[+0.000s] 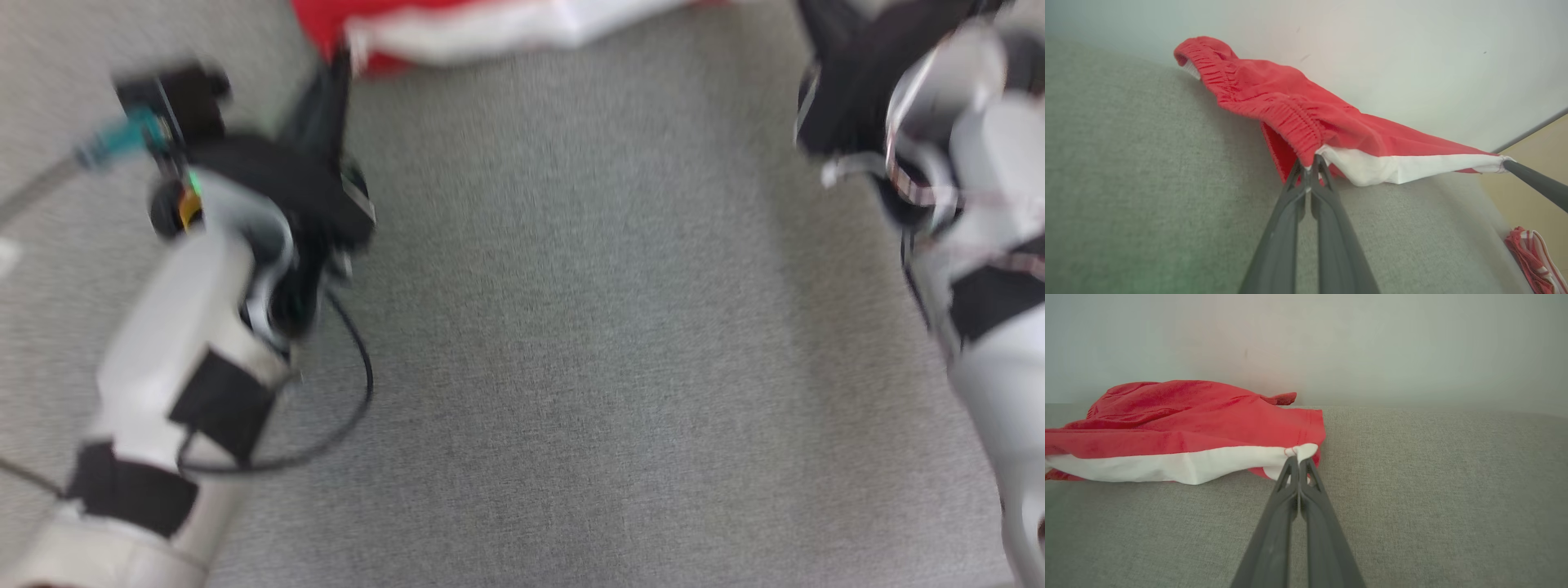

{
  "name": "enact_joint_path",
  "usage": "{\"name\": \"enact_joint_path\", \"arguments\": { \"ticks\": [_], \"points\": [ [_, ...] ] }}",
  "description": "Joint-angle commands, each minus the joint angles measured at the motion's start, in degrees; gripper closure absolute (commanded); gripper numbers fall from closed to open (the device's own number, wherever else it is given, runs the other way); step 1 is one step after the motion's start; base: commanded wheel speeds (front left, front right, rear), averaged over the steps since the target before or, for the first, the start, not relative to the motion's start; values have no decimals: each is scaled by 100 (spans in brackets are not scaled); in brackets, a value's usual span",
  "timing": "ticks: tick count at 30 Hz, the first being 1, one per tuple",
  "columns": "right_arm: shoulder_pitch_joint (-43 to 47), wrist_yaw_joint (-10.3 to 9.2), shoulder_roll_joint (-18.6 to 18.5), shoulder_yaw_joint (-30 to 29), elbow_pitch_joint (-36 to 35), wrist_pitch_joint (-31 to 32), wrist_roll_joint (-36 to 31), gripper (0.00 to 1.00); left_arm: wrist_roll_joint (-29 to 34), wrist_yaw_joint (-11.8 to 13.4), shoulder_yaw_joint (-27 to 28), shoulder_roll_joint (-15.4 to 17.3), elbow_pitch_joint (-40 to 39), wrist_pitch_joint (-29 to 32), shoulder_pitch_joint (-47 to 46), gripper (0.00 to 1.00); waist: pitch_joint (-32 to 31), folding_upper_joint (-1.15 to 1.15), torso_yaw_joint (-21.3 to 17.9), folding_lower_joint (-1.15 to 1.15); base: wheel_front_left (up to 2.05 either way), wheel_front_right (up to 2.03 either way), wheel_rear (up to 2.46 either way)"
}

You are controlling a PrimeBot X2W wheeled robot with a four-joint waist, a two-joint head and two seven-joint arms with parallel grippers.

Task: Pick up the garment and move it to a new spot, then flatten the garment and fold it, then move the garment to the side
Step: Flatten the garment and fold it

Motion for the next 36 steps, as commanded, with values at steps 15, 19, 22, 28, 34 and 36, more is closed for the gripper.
{"name": "enact_joint_path", "arguments": {
  "ticks": [15, 19, 22, 28, 34, 36],
  "points": [
    [3334, -13, -1232, 336, -1756, 2261, 548, 100, 119, 21, -1056, -2, -65, -60, 2295, 100, -2436, 0, 516, 1, 0, 0, 0],
    [3924, -14, -1464, 206, -2291, 2767, 790, 100, 130, 96, -1173, 41, -128, -5, 2641, 100, -2608, 0, 552, 1, 0, 0, 0],
    [4507, -14, -1590, 8, -2825, 3280, 934, 100, 129, 185, -1264, 135, -278, 74, 2991, 100, -2721, 0, 558, 1, 0, 0, 0],
    [5826, -14, -1475, -715, -3950, 4360, 948, 100, 2, 483, -1353, 446, -948, 299, 3850, 100, -2834, 0, 597, 1, 0, 0, 0],
    [6872, -14, -1047, -1456, -4798, 5160, 768, 100, -24, 817, -1455, 794, -1791, 501, 4526, 100, -2845, 0, 696, 1, 0, 0, 0],
    [7140, -14, -889, -1658, -5082, 5444, 764, 100, -68, 920, -1501, 880, -2065, 627, 4725, 100, -2831, 0, 739, 1, 0, 0, 0]
  ]
}}
